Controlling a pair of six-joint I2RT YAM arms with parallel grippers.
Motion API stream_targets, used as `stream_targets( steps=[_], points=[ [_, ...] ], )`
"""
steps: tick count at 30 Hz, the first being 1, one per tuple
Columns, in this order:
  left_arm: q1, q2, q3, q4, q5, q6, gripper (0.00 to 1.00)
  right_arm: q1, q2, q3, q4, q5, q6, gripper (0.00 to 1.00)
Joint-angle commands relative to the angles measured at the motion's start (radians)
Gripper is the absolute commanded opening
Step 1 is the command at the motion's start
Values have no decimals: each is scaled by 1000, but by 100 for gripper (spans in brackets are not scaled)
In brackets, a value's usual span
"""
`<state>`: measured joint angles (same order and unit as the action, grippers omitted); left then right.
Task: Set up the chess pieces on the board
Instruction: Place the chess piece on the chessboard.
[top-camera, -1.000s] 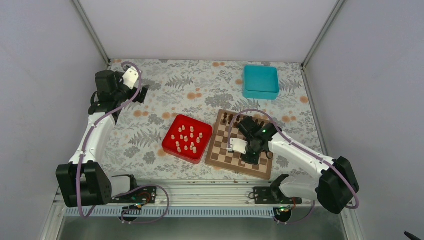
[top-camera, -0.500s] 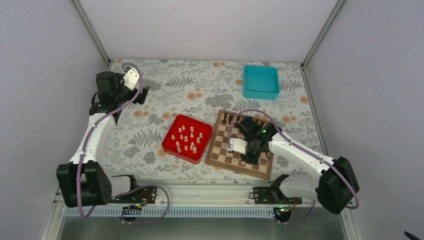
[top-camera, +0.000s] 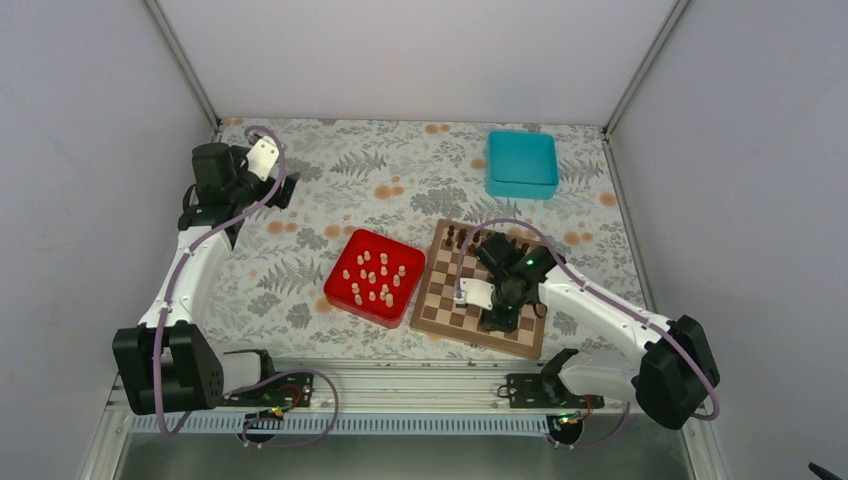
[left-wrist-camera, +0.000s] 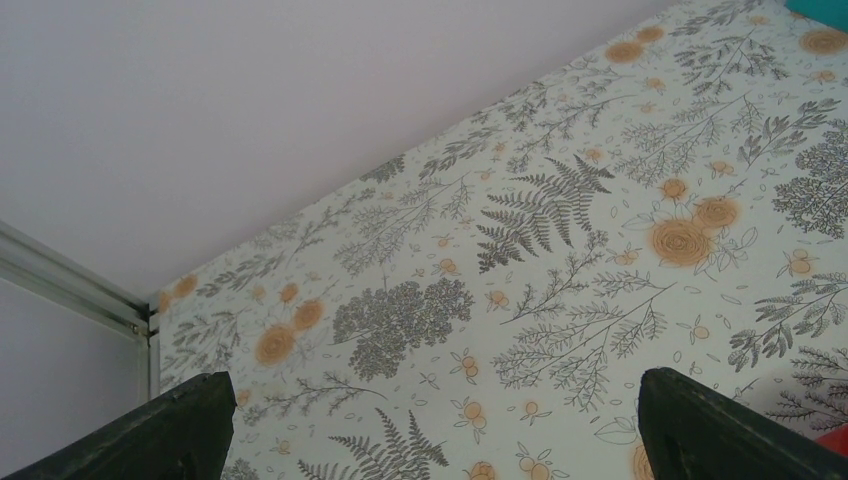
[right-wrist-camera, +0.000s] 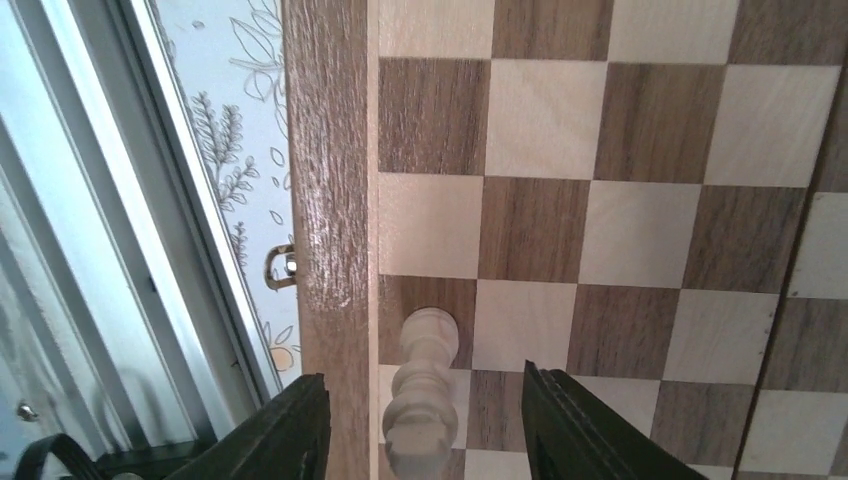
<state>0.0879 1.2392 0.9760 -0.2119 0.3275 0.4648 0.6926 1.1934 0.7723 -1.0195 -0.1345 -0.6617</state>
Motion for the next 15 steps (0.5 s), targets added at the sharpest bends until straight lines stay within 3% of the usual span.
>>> stream_targets(
  steps=[1,6,11,15],
  points=[
    [4,10,0,2,25,24,100,2,-52,65,-51,-70,-19,52],
    [4,11,4,7,26,27,100,1,-45,141,-6,-41,-51,67],
    [4,20,23,6,22,32,100,3,87,259,117,10,-113,68],
    [4,33,35,13,0,28,100,10,236,401,178,-26,-134,63]
  ],
)
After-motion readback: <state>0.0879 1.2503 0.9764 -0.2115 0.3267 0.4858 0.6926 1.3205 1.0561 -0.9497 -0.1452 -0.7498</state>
